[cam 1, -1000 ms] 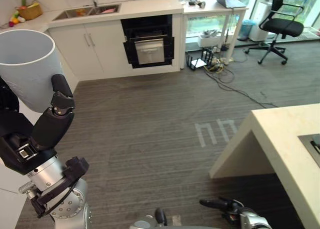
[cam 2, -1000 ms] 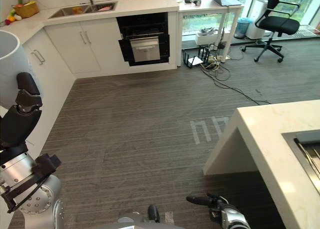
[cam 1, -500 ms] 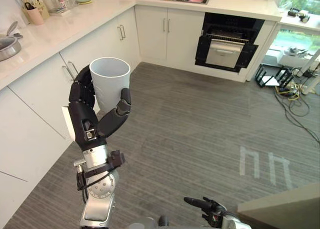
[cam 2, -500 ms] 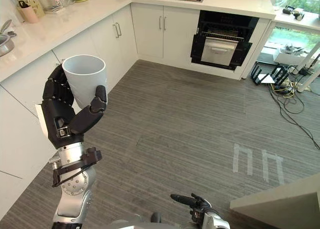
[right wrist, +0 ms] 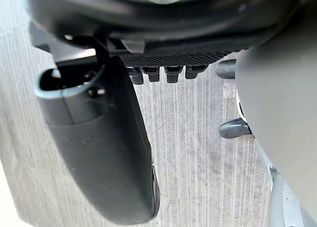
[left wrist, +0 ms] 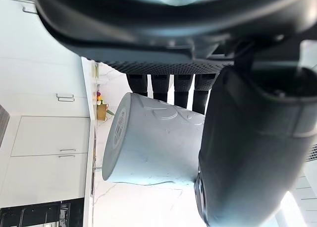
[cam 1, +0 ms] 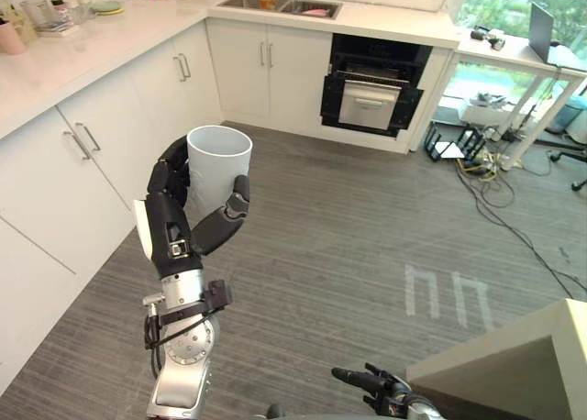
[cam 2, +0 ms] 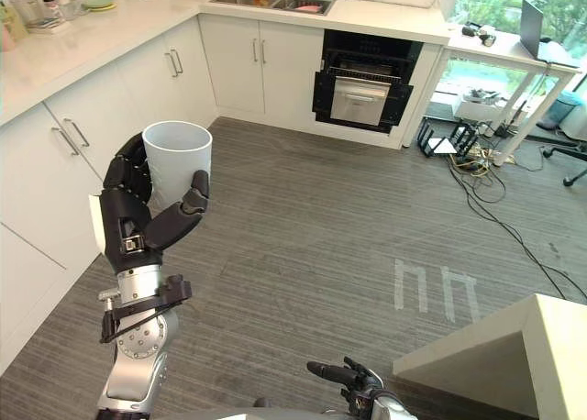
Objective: Walk over to the sink, pick up the cup, carry it to the dishwasher, place the cup inside the dishwasher, then close the dishwasher door
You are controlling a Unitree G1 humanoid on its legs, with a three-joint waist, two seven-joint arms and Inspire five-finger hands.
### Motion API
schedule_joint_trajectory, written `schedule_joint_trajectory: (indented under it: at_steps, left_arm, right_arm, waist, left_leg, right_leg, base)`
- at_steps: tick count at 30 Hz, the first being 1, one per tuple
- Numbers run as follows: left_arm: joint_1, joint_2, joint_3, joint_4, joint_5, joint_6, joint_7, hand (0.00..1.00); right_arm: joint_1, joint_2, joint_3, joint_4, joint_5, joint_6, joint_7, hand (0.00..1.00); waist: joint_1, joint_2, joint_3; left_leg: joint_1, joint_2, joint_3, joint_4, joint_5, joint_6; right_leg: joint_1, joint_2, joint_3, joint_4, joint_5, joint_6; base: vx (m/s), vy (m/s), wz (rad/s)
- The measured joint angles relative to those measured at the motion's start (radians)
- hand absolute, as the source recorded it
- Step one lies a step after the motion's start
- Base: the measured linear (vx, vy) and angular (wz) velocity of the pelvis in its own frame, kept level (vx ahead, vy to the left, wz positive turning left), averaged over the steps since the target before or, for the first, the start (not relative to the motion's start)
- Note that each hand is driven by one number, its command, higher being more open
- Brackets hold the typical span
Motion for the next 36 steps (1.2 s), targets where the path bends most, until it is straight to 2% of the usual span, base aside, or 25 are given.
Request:
schedule_joint_trajectory:
  at_steps: [2,3,4,5,7,8,10,11,13,15,16,17,18,20,22,23,24,25,26,28,30,32,33,34,36]
  left_arm:
    - [0.01,-0.011,0.032,-0.003,0.007,0.001,0.004,0.0]
    - [0.017,-0.014,0.044,-0.007,0.007,0.001,0.003,0.0]
    - [0.037,-0.018,0.055,-0.027,0.008,0.009,0.002,0.0]
    - [0.068,-0.028,0.06,-0.07,0.011,0.014,0.0,0.0]
    - [0.106,-0.054,0.085,-0.123,0.026,0.009,-0.004,0.0]
    - [0.112,-0.067,0.12,-0.133,0.026,-0.005,-0.006,0.0]
    - [0.11,-0.074,0.168,-0.148,0.026,-0.011,-0.005,0.0]
    - [0.11,-0.074,0.187,-0.155,0.027,-0.013,-0.005,0.0]
    - [0.11,-0.082,0.197,-0.157,0.03,-0.015,0.001,0.0]
    - [0.111,-0.105,0.199,-0.157,0.047,-0.016,0.001,0.0]
    - [0.112,-0.112,0.201,-0.155,0.046,-0.018,0.001,0.0]
    - [0.111,-0.118,0.207,-0.155,0.046,-0.022,0.004,0.0]
    - [0.108,-0.116,0.216,-0.155,0.045,-0.029,0.009,0.0]
    - [0.106,-0.115,0.226,-0.154,0.042,-0.028,0.007,0.0]
    - [0.086,-0.111,0.217,-0.153,0.009,-0.013,-0.014,0.0]
    - [0.071,-0.099,0.202,-0.153,-0.007,0.001,-0.031,0.0]
    - [0.06,-0.08,0.19,-0.155,-0.019,0.021,-0.047,0.0]
    - [0.06,-0.065,0.18,-0.158,-0.023,0.029,-0.05,0.0]
    - [0.06,-0.043,0.155,-0.158,-0.022,0.037,-0.05,0.0]
    - [0.057,-0.033,0.098,-0.158,-0.006,0.038,-0.046,0.0]
    - [0.028,-0.03,0.057,-0.155,0.008,0.039,-0.046,0.0]
    - [-0.017,-0.027,0.039,-0.138,0.006,0.043,-0.047,0.0]
    - [-0.043,-0.03,0.028,-0.11,0.004,0.05,-0.048,0.0]
    - [-0.045,-0.029,0.024,-0.106,0.001,0.056,-0.048,0.0]
    - [-0.035,-0.03,0.002,-0.105,0.001,0.056,-0.044,0.0]
  right_arm:
    - [0.001,-0.009,0.0,-0.001,-0.003,-0.004,0.02,1.0]
    - [-0.002,-0.009,-0.002,-0.002,-0.005,-0.004,0.025,1.0]
    - [-0.003,-0.012,-0.002,-0.002,-0.009,-0.004,0.033,1.0]
    - [-0.003,-0.023,-0.002,0.001,-0.022,-0.004,0.048,1.0]
    - [-0.003,-0.044,-0.007,0.018,-0.038,-0.006,0.064,1.0]
    - [-0.006,-0.046,-0.011,0.035,-0.042,-0.005,0.071,1.0]
    - [-0.018,-0.057,-0.021,0.038,-0.059,0.002,0.078,1.0]
    - [-0.021,-0.059,-0.024,0.04,-0.068,0.002,0.085,1.0]
    - [-0.021,-0.068,-0.037,0.043,-0.076,0.0,0.104,1.0]
    - [-0.022,-0.079,-0.055,0.068,-0.08,-0.016,0.118,1.0]
    - [-0.021,-0.081,-0.055,0.078,-0.085,-0.022,0.118,1.0]
    - [-0.02,-0.081,-0.054,0.083,-0.104,-0.024,0.117,1.0]
    - [-0.02,-0.084,-0.054,0.083,-0.109,-0.022,0.114,1.0]
    - [-0.017,-0.076,-0.057,0.082,-0.11,-0.014,0.102,1.0]
    - [-0.014,-0.076,-0.084,0.074,-0.107,-0.009,0.097,1.0]
    - [-0.018,-0.074,-0.095,0.07,-0.106,-0.008,0.096,1.0]
    - [-0.02,-0.069,-0.098,0.061,-0.106,-0.01,0.097,1.0]
    - [-0.021,-0.064,-0.099,0.06,-0.105,-0.012,0.097,1.0]
    - [-0.022,-0.052,-0.097,0.053,-0.104,-0.025,0.098,1.0]
    - [-0.023,-0.036,-0.079,0.014,-0.104,-0.034,0.098,1.0]
    - [-0.035,-0.031,-0.062,-0.026,-0.105,-0.035,0.102,1.0]
    - [-0.046,-0.021,-0.062,-0.074,-0.109,-0.033,0.107,1.0]
    - [-0.047,-0.011,-0.063,-0.093,-0.113,-0.032,0.105,1.0]
    - [-0.046,-0.006,-0.063,-0.093,-0.113,-0.031,0.104,1.0]
    - [-0.016,-0.003,-0.056,-0.092,-0.115,-0.019,0.092,1.0]
  waist:
    - [0.012,0.01,0.007]
    - [0.016,0.012,0.012]
    - [0.016,0.011,0.017]
    - [0.016,0.019,0.021]
    - [0.032,0.04,0.034]
    - [0.04,0.033,0.047]
    - [0.049,0.039,0.072]
    - [0.05,0.034,0.083]
    - [0.053,0.041,0.095]
    - [0.061,0.058,0.105]
    - [0.065,0.057,0.105]
    - [0.078,0.052,0.105]
    - [0.087,0.052,0.101]
    - [0.09,0.026,0.089]
    - [0.091,0.016,0.083]
    - [0.093,-0.001,0.076]
    - [0.094,-0.018,0.073]
    - [0.089,-0.024,0.073]
    - [0.085,-0.025,0.073]
    - [0.071,-0.018,0.068]
    - [0.049,-0.016,0.066]
    - [0.015,-0.003,0.069]
    - [0.0,0.009,0.076]
    - [-0.003,0.009,0.076]
    - [-0.012,0.002,0.072]
  left_leg:
    - [-0.099,0.036,0.025,0.255,-0.124,-0.026]
    - [-0.124,0.046,0.033,0.331,-0.143,-0.042]
    - [-0.199,0.071,0.07,0.504,-0.159,-0.068]
    - [-0.273,0.1,0.077,0.666,-0.156,-0.072]
    - [-0.31,0.126,0.069,0.779,-0.146,-0.089]
    - [-0.321,0.126,0.066,0.806,-0.15,-0.119]
    - [-0.328,0.13,0.051,0.744,-0.23,-0.112]
    - [-0.335,0.13,0.044,0.641,-0.23,-0.12]
    - [-0.336,0.126,-0.008,0.448,-0.174,-0.142]
    - [-0.335,0.143,-0.066,0.319,-0.051,-0.185]
    - [-0.334,0.142,-0.056,0.337,-0.015,-0.178]
    - [-0.35,0.124,-0.057,0.398,0.008,-0.137]
    - [-0.38,0.101,-0.042,0.491,-0.051,-0.07]
    - [-0.41,0.059,-0.019,0.586,-0.15,-0.034]
    - [-0.398,0.028,-0.005,0.639,-0.222,0.0]
    - [-0.358,0.002,0.006,0.642,-0.255,0.009]
    - [-0.293,-0.027,0.005,0.622,-0.287,0.029]
    - [-0.255,-0.037,0.003,0.602,-0.295,0.036]
    - [-0.177,-0.043,-0.005,0.547,-0.301,0.039]
    - [-0.069,-0.043,-0.031,0.439,-0.284,0.043]
    - [-0.007,-0.036,-0.057,0.359,-0.267,0.029]
    - [0.047,-0.006,-0.093,0.321,-0.281,0.002]
    - [0.096,0.029,-0.116,0.318,-0.306,-0.04]
    - [0.113,0.037,-0.124,0.323,-0.318,-0.059]
    - [0.167,0.042,-0.16,0.365,-0.381,-0.096]
  right_leg:
    - [-0.002,0.014,0.022,0.037,-0.033,-0.017]
    - [-0.001,0.012,0.028,0.062,-0.043,-0.014]
    - [-0.007,0.012,0.025,0.112,-0.075,-0.017]
    - [-0.007,0.013,0.014,0.146,-0.103,-0.019]
    - [0.007,0.013,-0.001,0.176,-0.132,-0.027]
    - [0.022,0.004,-0.014,0.173,-0.137,-0.031]
    - [0.038,-0.007,-0.033,0.169,-0.141,-0.036]
    - [0.042,-0.025,-0.042,0.168,-0.151,-0.034]
    - [0.058,-0.048,-0.055,0.169,-0.175,-0.015]
    - [0.1,-0.057,-0.061,0.172,-0.203,0.026]
    - [0.113,-0.065,-0.061,0.177,-0.216,0.041]
    - [0.119,-0.091,-0.053,0.204,-0.245,0.057]
    - [0.116,-0.126,-0.045,0.237,-0.274,0.083]
    - [0.108,-0.178,-0.03,0.296,-0.307,0.085]
    - [0.065,-0.238,-0.003,0.466,-0.299,0.099]
    - [0.021,-0.291,0.011,0.635,-0.272,0.091]
    - [-0.036,-0.335,0.028,0.841,-0.187,0.039]
    - [-0.063,-0.335,0.053,0.929,-0.175,0.031]
    - [-0.125,-0.289,0.107,1.065,-0.186,0.03]
    - [-0.222,-0.202,0.12,1.112,-0.228,0.004]
    - [-0.348,-0.14,0.1,1.021,-0.287,-0.017]
    - [-0.459,-0.07,0.081,0.764,-0.283,-0.018]
    - [-0.486,-0.009,0.104,0.574,-0.219,-0.01]
    - [-0.49,0.012,0.123,0.514,-0.178,-0.009]
    - [-0.496,0.02,0.164,0.478,-0.033,-0.041]
  base:
    - [0.09,-0.049,-0.23]
    - [0.07,-0.053,-0.2]
    - [0.06,-0.073,0.1]
    - [0.03,-0.045,0.19]
    - [0.04,0.008,0.27]
    - [0.05,0.031,0.29]
    - [0.04,0.047,0.3]
    - [0.04,0.068,0.31]
    - [0.09,0.143,0.29]
    - [0.18,0.26,0.17]
    - [0.24,0.292,-0.01]
    - [0.3,0.315,-0.08]
    - [0.32,0.319,-0.08]
    - [0.39,0.297,0.01]
    - [0.47,0.294,0.08]
    - [0.42,0.255,-0.02]
    - [0.42,0.225,-0.03]
    - [0.42,0.108,-0.05]
    - [0.33,0.068,-0.02]
    - [0.46,0.048,0.19]
    - [0.48,0.007,0.35]
    - [0.5,-0.052,0.45]
    - [0.55,-0.088,0.48]
    - [0.66,-0.15,0.59]
    - [0.59,-0.196,0.64]
